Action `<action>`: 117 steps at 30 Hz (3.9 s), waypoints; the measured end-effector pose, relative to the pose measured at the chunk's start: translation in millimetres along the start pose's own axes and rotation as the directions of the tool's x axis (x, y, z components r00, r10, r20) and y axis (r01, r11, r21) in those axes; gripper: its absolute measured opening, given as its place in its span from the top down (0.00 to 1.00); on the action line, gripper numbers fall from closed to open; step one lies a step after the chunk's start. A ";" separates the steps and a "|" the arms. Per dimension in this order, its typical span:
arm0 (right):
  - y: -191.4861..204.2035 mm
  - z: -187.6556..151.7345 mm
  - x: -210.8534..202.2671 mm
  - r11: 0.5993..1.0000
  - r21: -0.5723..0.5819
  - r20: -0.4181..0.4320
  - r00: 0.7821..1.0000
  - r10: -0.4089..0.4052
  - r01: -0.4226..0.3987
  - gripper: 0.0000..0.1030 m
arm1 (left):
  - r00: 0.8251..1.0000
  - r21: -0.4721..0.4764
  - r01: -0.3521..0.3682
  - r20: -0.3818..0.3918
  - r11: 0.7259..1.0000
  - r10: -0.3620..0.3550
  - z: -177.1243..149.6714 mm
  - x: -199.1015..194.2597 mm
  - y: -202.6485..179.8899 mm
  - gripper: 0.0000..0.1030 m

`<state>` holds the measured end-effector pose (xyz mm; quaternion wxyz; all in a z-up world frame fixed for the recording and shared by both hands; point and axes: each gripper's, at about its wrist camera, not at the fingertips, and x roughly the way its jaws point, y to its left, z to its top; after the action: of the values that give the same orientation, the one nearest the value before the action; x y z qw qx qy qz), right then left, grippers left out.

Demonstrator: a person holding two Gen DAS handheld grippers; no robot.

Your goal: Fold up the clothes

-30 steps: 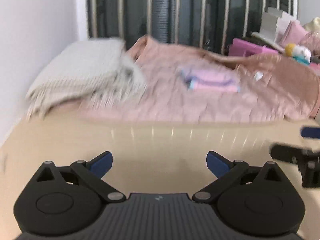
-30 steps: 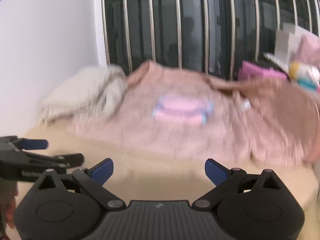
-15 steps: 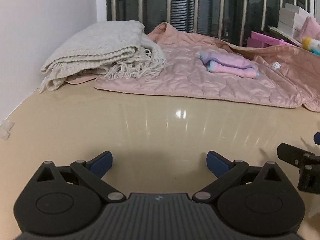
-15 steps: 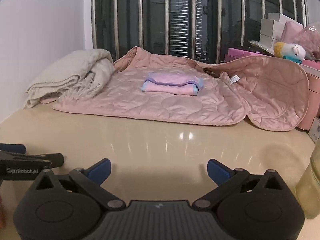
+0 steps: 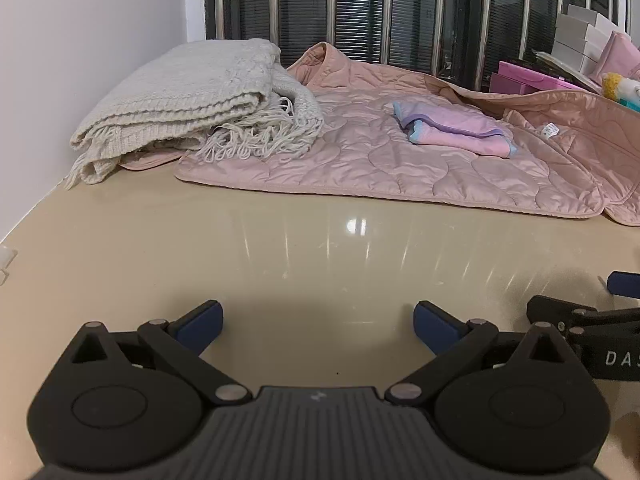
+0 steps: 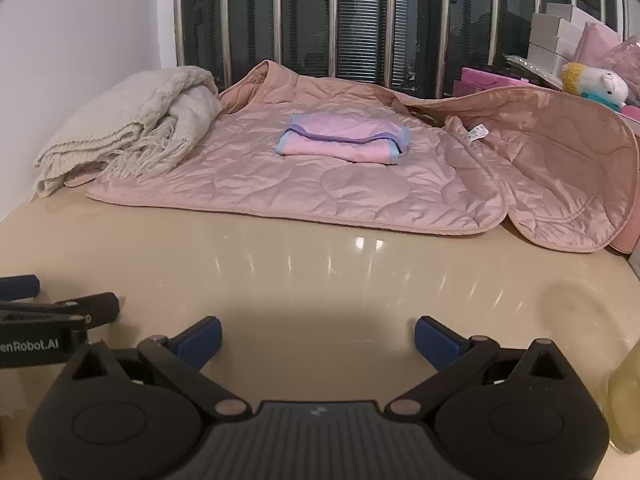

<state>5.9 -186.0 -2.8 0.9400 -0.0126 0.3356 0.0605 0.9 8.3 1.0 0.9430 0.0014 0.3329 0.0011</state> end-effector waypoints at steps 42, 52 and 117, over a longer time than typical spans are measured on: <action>1.6 -3.5 -3.5 1.000 -0.019 0.010 1.000 0.024 -0.024 0.00 | 1.000 0.011 0.017 0.001 1.000 -0.017 -1.9 -1.4 -5.2 0.01; -1.6 -3.0 -2.7 1.000 0.003 0.010 1.000 0.004 -0.004 0.00 | 1.000 0.027 0.020 0.003 0.999 -0.020 -2.1 -1.8 -7.8 0.01; -5.5 -2.6 -1.7 0.998 0.035 0.006 0.999 -0.043 0.043 0.00 | 1.000 0.009 0.005 0.001 1.000 -0.005 -1.8 -1.6 -13.1 0.01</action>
<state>3.6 -191.7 -3.9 0.9423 -0.0031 0.3328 0.0345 -1.5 -4.8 0.5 0.9430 0.0048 0.3326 -0.0028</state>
